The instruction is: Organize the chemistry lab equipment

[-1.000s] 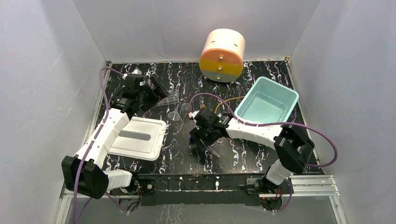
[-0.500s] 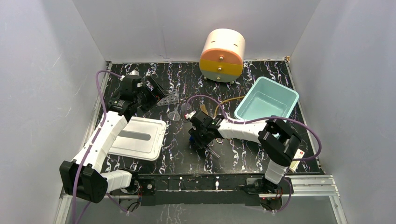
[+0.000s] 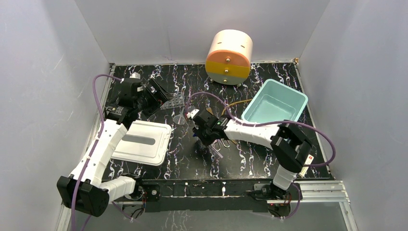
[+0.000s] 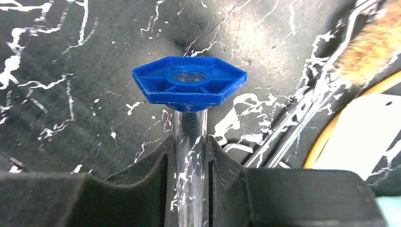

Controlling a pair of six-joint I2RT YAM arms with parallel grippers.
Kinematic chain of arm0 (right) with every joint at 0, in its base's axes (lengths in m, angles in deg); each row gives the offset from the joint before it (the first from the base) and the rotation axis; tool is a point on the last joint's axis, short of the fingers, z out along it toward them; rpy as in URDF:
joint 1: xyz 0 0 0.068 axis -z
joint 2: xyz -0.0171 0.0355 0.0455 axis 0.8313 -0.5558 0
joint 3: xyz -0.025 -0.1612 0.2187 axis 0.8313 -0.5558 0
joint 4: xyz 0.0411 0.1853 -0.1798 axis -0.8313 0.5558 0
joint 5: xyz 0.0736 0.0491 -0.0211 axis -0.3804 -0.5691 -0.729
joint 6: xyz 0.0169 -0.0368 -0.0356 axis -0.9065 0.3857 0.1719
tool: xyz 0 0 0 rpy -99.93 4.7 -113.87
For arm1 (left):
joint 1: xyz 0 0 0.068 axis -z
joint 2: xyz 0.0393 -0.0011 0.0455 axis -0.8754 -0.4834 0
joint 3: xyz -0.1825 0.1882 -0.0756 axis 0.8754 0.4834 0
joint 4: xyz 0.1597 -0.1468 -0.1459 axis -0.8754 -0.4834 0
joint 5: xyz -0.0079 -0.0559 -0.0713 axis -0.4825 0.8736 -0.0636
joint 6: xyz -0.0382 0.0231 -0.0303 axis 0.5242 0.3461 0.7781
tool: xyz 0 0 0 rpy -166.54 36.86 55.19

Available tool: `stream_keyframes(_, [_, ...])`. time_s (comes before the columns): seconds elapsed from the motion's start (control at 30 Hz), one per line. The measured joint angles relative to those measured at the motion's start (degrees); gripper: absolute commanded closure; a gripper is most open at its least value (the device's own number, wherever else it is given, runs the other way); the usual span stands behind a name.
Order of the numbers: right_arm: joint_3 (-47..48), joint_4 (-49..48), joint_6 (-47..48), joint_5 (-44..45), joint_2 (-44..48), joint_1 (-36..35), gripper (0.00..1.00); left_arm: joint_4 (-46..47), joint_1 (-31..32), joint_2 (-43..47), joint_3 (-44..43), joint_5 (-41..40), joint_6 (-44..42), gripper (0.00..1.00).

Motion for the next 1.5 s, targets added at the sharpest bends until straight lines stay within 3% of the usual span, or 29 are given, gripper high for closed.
stream_keyframes(0.23, [3.91, 3.08, 2.03, -2.62, 8.26, 4.96, 0.67, 1.14, 0.0, 0.0, -1.07, -1.03, 0.17, 0.13])
stream_keyframes(0.5, [12.79, 4.24, 0.24, -2.73, 14.82, 25.2, 0.65, 7.43, 0.0, -3.48, -1.57, 0.35, 1.38, 0.13])
stream_keyframes(0.7, [13.03, 4.92, -6.93, 7.41, 19.74, 36.94, 0.65, 9.99, 0.0, -7.56, -1.6, 1.86, 1.01, 0.13])
stream_keyframes(0.83, [13.03, 8.46, -12.83, 13.29, 20.24, 40.79, 0.65, 10.34, -0.02, -7.5, -1.7, 1.99, -0.76, 0.13])
stream_keyframes(1.0, [6.4, 10.95, -22.71, 14.29, 20.26, 50.36, 0.65, 8.61, -0.11, -7.32, -2.19, 3.61, -5.2, 0.12])
stream_keyframes(1.1, [-0.46, 11.06, -27.52, 10.34, 16.79, 51.3, 0.65, 8.17, -0.11, -7.43, -2.19, 5.16, -7.41, 0.11])
stream_keyframes(1.5, [-2.01, 1.46, -28.7, 2.78, -0.7, 51.34, 0.62, 5.55, -0.11, -7.43, -2.27, 4.39, -12.07, 0.1])
